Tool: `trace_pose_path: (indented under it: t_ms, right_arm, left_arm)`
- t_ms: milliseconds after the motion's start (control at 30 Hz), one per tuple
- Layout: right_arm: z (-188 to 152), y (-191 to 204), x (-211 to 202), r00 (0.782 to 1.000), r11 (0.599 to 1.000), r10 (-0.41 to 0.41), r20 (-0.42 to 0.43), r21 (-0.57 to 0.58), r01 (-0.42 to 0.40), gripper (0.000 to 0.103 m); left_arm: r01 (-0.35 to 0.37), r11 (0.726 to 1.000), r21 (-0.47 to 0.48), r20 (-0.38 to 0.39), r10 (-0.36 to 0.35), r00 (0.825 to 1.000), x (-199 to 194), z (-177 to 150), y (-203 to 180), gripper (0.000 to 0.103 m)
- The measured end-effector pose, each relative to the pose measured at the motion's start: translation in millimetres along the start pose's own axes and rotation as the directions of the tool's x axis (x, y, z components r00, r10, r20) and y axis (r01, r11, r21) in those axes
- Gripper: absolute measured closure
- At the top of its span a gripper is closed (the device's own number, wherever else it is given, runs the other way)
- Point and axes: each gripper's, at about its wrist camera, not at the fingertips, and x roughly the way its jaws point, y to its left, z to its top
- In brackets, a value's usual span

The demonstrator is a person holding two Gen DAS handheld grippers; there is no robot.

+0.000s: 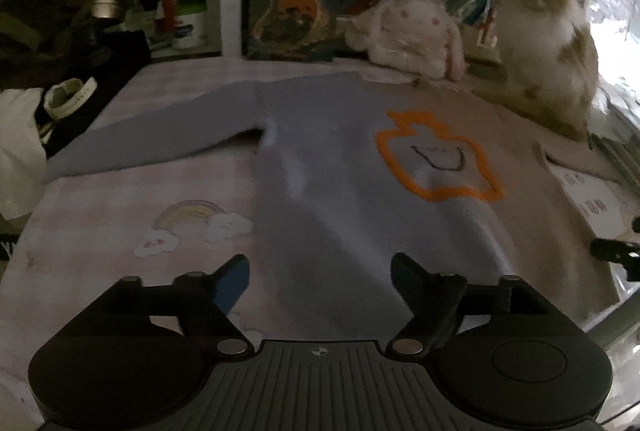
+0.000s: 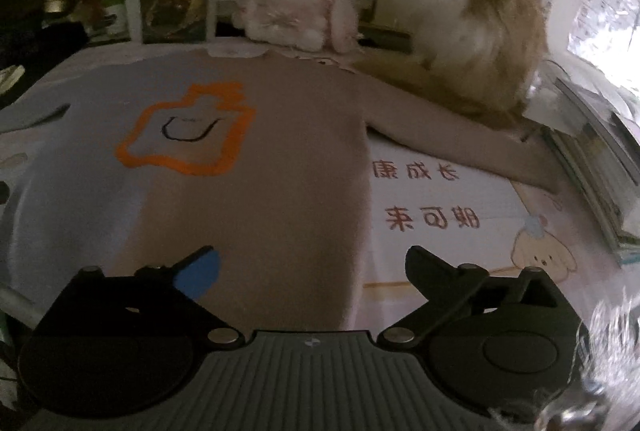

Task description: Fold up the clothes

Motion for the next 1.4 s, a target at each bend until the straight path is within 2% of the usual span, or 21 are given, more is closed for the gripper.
trace_pose_path:
  t_ms: [167,433,600,767,967,1133,1400]
  right_arm:
    - [-7.9,1.9,2.7,0.999,0.999,0.04,-0.011,-0.022,-0.04,0.0]
    - [-24.3,6.9,0.6,0.996,0.996,0.088,-0.015,-0.03,-0.088,0.0]
    - [-25.9,10.8,-3.8,0.996,0.995,0.094,0.0,-0.023,-0.094,0.0]
    - [-27.4,19.2,-7.7,0.998,0.998,0.069,-0.001,-0.001,-0.069,0.0]
    - [-28.7,39.1,-12.7,1.0,0.999,0.008,0.003,0.049,-0.008,0.0]
    - [-26.4,73.5,-15.3,0.999,0.993,-0.044,-0.003,0.108,0.044,0.0]
    - [-21.8,130.6,-18.3,0.993,0.974,-0.116,-0.015,0.192,0.117,0.0]
  left_arm:
    - [-0.048,0.997,0.059,-0.007,0.049,0.999,-7.6,-11.3,-21.9,0.015]
    - [-0.112,0.989,0.097,0.008,0.112,0.994,-24.2,-23.4,-34.8,0.01]
    - [-0.118,0.988,0.1,0.02,0.117,0.993,-25.8,-21.5,-32.2,0.01]
    - [-0.092,0.989,0.117,0.032,0.089,0.996,-25.7,-20.6,-22.6,0.01]
    - [-0.028,0.984,0.177,0.048,0.02,0.999,-22.6,-16.7,1.2,0.009]
    - [0.025,0.979,0.201,0.052,-0.036,0.998,-20.3,-1.9,41.4,0.009]
    - [0.05,0.978,0.203,0.059,-0.063,0.996,-6.1,18.9,109.8,0.009]
